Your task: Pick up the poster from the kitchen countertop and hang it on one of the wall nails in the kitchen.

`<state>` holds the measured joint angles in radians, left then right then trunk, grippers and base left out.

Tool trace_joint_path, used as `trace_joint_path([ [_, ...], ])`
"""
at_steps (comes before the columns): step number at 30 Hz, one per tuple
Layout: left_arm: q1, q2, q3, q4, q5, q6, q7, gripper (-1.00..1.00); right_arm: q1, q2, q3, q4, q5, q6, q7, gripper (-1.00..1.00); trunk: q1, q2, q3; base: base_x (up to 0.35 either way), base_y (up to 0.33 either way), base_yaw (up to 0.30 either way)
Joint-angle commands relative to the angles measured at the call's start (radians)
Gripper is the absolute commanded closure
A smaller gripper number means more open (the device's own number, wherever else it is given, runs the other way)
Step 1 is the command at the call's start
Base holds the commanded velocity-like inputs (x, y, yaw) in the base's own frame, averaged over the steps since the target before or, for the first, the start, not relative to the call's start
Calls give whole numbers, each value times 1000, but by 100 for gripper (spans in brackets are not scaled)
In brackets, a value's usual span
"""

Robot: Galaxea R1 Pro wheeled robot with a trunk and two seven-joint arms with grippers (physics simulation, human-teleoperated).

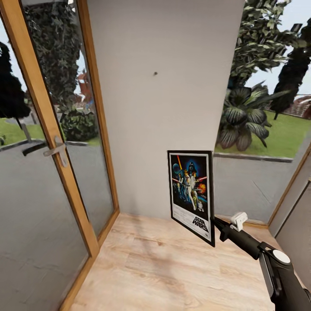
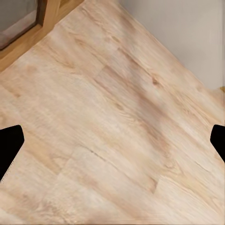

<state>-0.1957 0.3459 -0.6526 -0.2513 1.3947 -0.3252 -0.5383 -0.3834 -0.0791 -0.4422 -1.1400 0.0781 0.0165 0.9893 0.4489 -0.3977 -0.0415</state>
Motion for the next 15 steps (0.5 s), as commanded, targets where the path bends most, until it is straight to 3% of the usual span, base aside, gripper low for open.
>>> trace_joint_path([
  [1,-1,1,-9,0,9,-5,-2,-100,-2,1,-3,-1,5,5,9,100,1,-2,-2,219,306,-299],
  [9,-1,1,-9,0,9,-5,-2,-100,-2,1,-3,-1,5,5,9,100,1,-2,2,204,280,-299],
  [15,-1,-2,-12,0,9,-6,0,-100,-2,1,-3,-2,5,5,9,100,1,-2,3,47,39,-126],
])
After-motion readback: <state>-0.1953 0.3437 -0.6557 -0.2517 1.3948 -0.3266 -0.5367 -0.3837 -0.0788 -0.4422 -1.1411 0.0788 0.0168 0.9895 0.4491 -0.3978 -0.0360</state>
